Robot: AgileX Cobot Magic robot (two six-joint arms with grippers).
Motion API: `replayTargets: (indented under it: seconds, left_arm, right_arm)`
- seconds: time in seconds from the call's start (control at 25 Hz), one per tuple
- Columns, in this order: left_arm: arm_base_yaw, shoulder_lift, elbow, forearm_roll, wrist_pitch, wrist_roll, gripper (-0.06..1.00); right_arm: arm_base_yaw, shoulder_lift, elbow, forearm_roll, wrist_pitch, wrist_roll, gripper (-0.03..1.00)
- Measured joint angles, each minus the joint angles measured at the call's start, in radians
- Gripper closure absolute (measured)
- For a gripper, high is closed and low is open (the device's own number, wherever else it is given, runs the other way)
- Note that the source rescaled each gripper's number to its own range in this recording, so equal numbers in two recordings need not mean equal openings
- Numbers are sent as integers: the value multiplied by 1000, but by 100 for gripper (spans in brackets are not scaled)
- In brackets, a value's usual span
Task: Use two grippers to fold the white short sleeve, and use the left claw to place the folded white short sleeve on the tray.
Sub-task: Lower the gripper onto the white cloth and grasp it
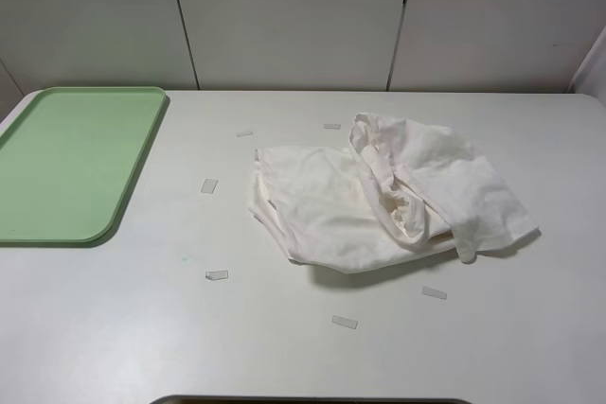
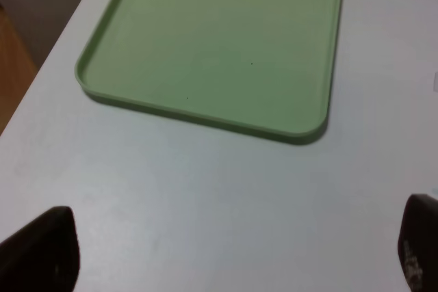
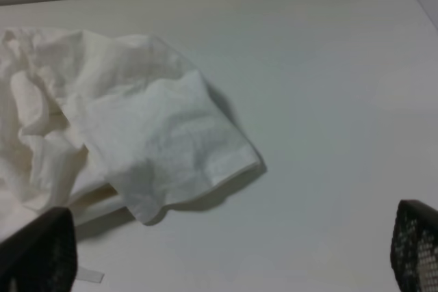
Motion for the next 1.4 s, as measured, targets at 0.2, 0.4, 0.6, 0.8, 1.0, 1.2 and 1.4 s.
replayTargets:
  seconds: [0.2, 0.4, 0.6, 0.8, 1.0, 1.2, 1.4]
  left_arm:
    - [0, 0, 0, 0, 0, 0, 2]
    - [0, 0, 0, 0, 0, 0, 2]
    - [0, 0, 0, 0, 0, 0, 2]
    - [0, 0, 0, 0, 0, 0, 2]
    - [0, 0, 0, 19, 0, 0, 3]
    - [0, 0, 0, 19, 0, 3, 3]
    - [0, 0, 0, 11, 0, 17, 3]
  right_arm:
    - [0, 0, 0, 0, 0, 0, -3]
    - [0, 0, 0, 0, 0, 0, -3]
    - [0, 0, 0, 0, 0, 0, -3]
    - [0, 0, 0, 0, 0, 0, -3]
    - [0, 0, 0, 0, 0, 0, -3]
    - [0, 0, 0, 0, 0, 0, -3]
    - [0, 0, 0, 1, 0, 0, -3]
